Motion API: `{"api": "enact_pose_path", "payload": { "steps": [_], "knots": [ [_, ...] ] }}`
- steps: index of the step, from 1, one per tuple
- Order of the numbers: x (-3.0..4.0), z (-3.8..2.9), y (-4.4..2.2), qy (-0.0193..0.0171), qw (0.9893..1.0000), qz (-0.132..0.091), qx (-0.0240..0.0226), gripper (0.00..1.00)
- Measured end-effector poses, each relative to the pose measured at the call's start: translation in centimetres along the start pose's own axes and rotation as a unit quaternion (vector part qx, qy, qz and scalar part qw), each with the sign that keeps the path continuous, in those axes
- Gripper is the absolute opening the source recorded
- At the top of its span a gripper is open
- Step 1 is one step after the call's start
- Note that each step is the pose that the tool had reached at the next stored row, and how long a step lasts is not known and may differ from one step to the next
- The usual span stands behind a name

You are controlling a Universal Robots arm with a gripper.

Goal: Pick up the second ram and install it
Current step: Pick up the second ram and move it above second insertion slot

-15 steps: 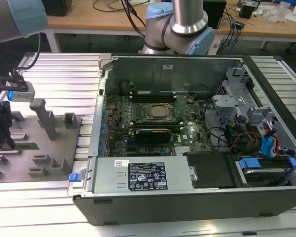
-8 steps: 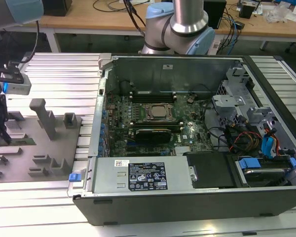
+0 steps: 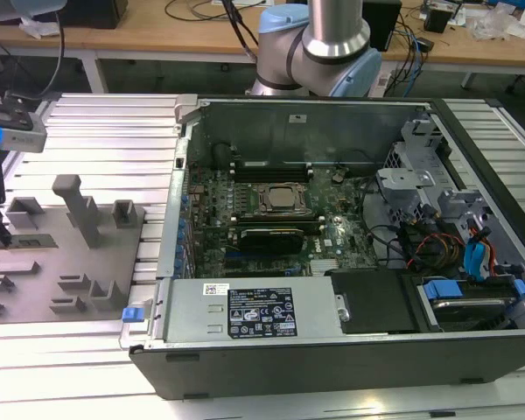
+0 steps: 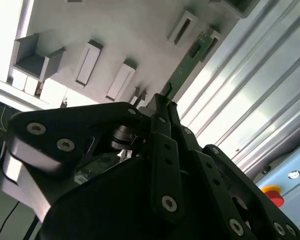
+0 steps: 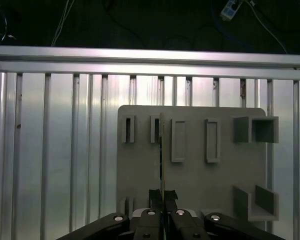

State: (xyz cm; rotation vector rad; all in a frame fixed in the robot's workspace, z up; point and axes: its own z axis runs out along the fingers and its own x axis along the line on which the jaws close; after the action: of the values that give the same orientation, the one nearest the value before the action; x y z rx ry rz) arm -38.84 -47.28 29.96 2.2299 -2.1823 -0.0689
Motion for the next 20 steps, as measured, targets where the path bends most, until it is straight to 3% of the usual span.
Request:
{"api": "enact_pose_path", "payload": {
  "steps": [5,13,20],
  "knots": [
    [-0.03,-1.54,0.07,0.0,1.0,0.0,0.0,0.14],
    [-0.05,-3.09,0.14,0.0,1.0,0.0,0.0,0.14],
    [-0.12,-5.9,0.26,0.0,1.0,0.0,0.0,0.14]
  ]
}}
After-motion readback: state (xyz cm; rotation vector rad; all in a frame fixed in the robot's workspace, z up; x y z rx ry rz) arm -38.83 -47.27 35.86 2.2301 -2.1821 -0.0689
